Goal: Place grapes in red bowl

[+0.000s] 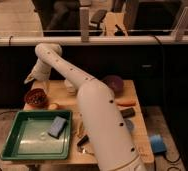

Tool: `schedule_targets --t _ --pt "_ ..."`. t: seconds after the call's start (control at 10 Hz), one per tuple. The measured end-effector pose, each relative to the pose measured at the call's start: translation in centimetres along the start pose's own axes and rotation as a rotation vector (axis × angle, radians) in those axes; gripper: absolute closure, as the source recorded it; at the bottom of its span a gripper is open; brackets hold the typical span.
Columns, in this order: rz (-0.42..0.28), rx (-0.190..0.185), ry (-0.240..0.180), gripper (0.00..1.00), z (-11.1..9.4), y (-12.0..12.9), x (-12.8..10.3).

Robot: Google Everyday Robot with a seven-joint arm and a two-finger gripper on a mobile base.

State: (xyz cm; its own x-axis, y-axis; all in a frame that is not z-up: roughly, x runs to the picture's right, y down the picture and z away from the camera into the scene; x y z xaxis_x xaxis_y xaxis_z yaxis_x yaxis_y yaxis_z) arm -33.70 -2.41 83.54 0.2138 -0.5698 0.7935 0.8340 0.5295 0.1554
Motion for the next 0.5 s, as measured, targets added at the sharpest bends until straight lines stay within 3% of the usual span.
schedule_targets --t 0.5 --pt "0.005 0.004 -0.009 0.20 -0.30 0.23 0.12"
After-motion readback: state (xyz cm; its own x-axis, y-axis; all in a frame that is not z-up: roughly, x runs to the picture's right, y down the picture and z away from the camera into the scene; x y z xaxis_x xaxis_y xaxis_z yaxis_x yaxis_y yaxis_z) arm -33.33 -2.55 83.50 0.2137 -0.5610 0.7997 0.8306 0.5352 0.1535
